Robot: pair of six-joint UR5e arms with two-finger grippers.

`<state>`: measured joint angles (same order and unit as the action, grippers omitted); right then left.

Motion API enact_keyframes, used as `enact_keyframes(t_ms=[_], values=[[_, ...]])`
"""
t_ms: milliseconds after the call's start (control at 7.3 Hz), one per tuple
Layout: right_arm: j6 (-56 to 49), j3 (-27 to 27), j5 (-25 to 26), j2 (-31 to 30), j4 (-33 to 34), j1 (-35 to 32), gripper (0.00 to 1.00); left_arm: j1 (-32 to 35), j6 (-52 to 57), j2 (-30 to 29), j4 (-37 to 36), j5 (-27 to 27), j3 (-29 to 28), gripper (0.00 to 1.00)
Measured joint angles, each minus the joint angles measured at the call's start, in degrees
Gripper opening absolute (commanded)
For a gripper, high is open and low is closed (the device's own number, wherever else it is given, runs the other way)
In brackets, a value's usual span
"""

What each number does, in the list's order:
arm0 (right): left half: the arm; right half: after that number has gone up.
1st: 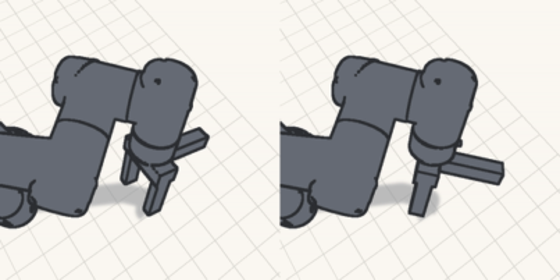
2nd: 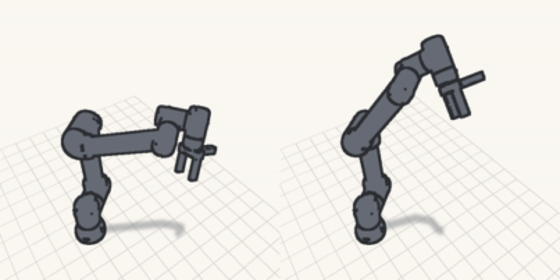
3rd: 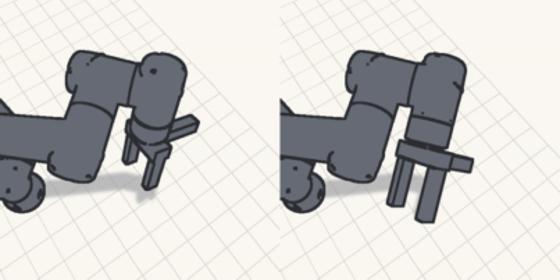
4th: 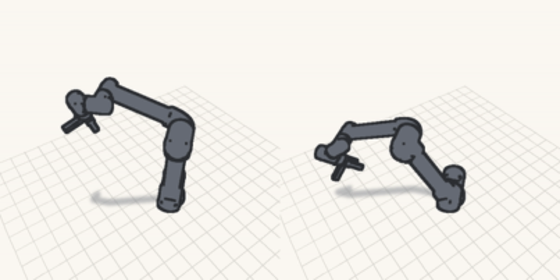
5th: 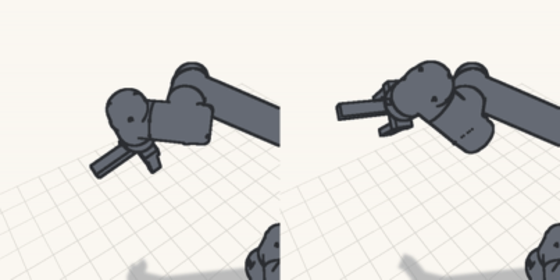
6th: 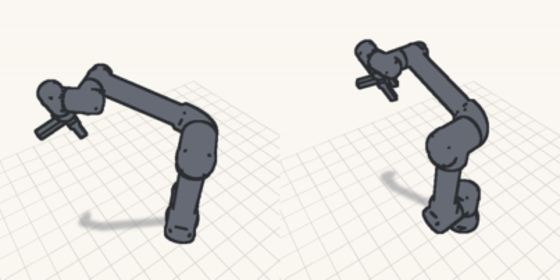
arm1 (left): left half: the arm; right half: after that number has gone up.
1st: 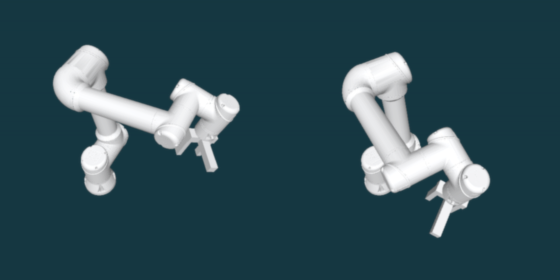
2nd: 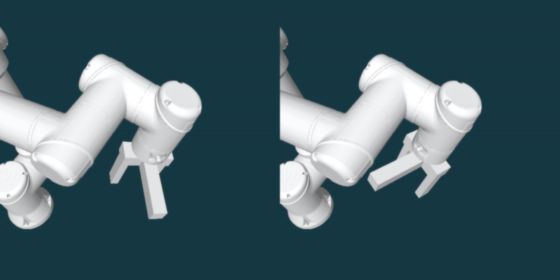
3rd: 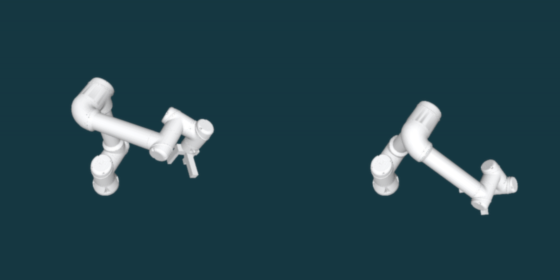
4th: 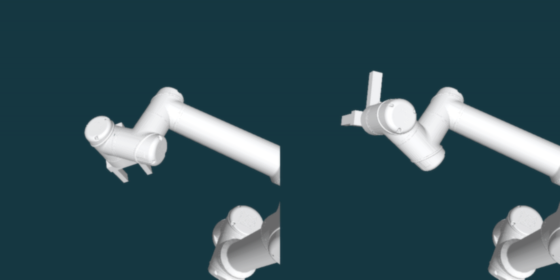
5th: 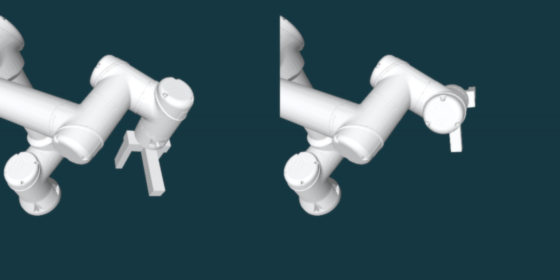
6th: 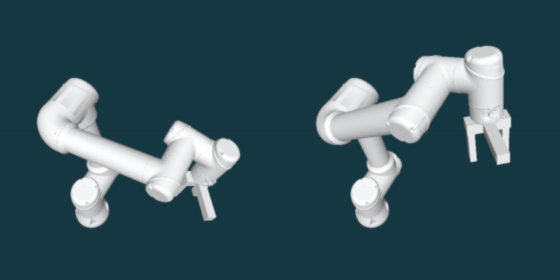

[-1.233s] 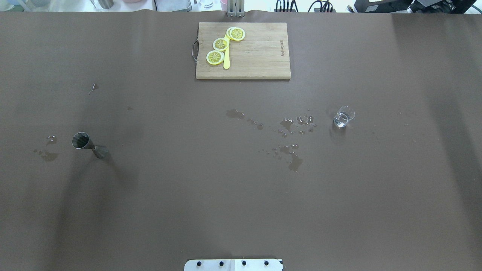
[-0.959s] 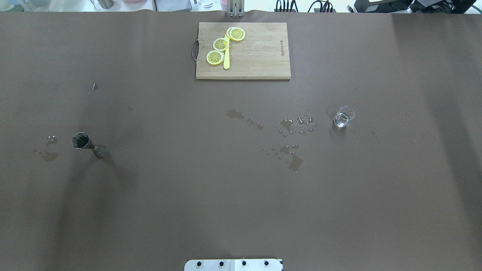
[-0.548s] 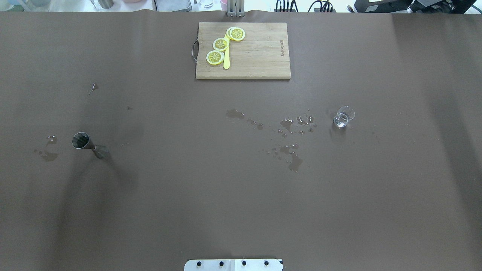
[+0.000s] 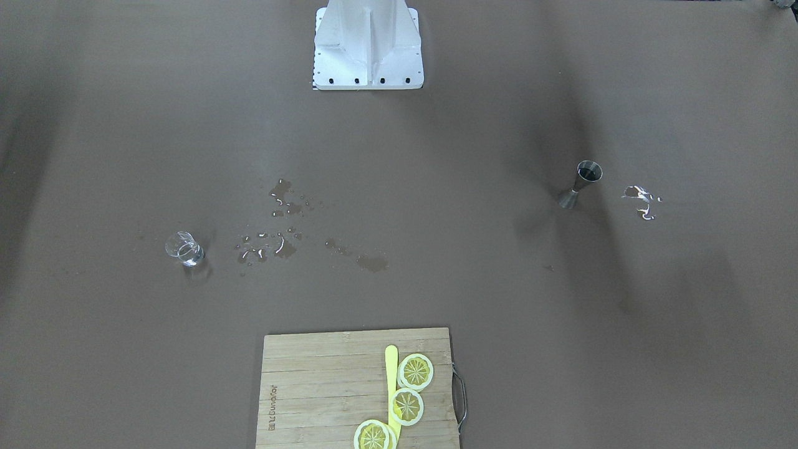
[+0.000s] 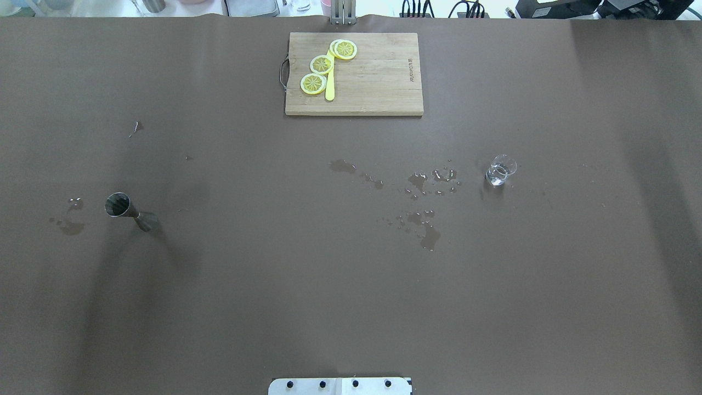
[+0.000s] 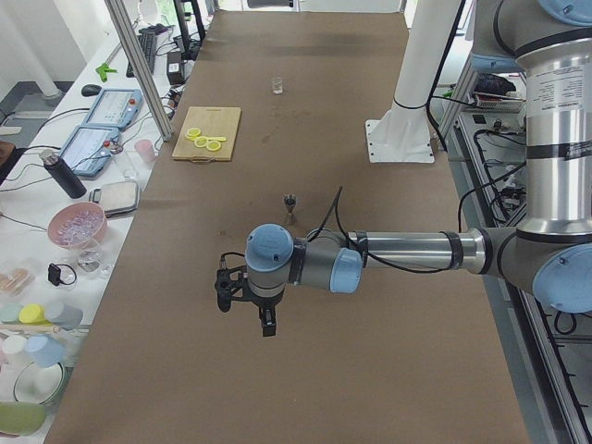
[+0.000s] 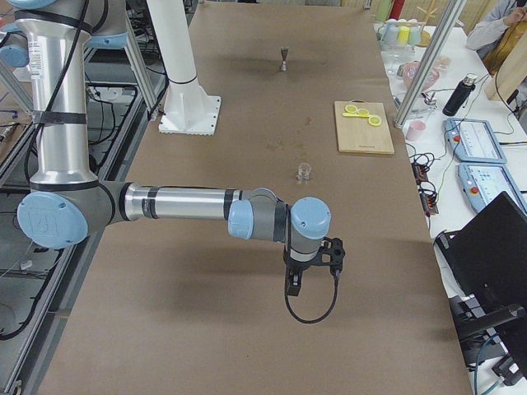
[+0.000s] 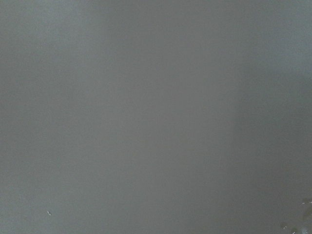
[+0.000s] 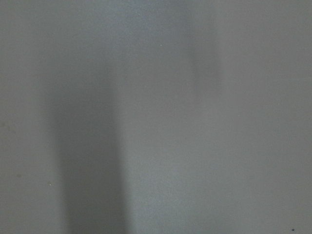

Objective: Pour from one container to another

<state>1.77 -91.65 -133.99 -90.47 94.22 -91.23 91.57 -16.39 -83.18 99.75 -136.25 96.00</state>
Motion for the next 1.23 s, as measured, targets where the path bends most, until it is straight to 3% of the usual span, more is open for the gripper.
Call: enact_keyframes(t_ms=[548,959,1233], values=[[-0.05,-0.43,0.1,0.16,-0.57,-0.04,1.0,-0.09,-1.74,-0.52,-0.67,-0.01,1.11,0.99],[-0.41,-0.16,-0.1,-1.61,-10.64,-0.06,1.0,-0.6,-5.69,-0.57,-1.75,-0.01,3.79,0.99],[-0.07,-0.61,-1.52,-1.49,-11.71,-0.05,1.0,-3.04,-7.86,-1.24,-1.39,0.07,6.48,0.99]])
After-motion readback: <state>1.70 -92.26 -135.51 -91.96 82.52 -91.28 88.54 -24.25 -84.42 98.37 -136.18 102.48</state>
